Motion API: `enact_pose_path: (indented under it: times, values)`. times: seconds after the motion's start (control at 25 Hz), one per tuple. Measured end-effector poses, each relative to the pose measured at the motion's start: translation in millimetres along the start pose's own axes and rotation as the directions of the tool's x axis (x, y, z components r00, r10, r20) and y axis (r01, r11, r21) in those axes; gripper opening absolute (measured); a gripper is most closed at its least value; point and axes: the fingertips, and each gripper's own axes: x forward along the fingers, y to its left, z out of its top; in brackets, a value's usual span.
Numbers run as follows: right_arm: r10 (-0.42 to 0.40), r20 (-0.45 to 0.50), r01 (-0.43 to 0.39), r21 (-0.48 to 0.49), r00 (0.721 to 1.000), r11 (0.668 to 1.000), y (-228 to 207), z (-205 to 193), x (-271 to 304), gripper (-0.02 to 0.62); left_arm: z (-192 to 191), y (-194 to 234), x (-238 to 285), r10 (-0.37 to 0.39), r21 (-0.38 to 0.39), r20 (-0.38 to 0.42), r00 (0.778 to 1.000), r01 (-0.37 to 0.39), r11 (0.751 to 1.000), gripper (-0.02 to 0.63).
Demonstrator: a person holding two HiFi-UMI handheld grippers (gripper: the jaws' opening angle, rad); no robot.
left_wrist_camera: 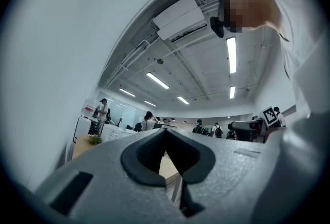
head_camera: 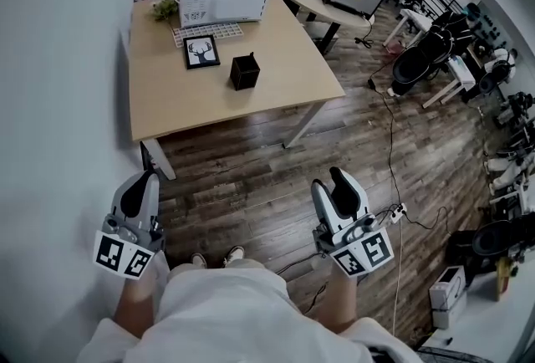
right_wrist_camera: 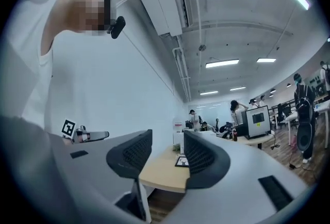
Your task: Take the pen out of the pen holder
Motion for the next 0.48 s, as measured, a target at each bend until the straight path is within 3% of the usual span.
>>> enact_pose_path:
  times: [0.12, 0.24, 0.4, 0.48]
  values:
    - [0.021, 0.012, -0.020, -0.042, 1.000, 0.999, -9, 5, -7, 0.289, -2, -2, 3, 0.016, 0.005, -0.005, 1.000, -0.016, 1.000, 0.014]
    - [0.024, 0.024, -0.023, -0.051, 0.999, 0.998, -18, 6, -10, 0.373, -1, -6, 10, 0.022, 0.016, -0.017, 1.000, -0.022, 1.000, 0.014]
    - [0.017, 0.049, -0.017, -0.013, 0.999, 1.000, -37, 8, -6, 0.444, -2, -13, 23, 0.037, 0.022, -0.013, 0.999, -0.036, 0.999, 0.014]
    - [0.031, 0.047, -0.031, -0.001, 0.998, 1.000, -43, 7, -5, 0.446, -3, -19, 28, 0.041, 0.024, -0.004, 0.999, -0.041, 0.999, 0.014]
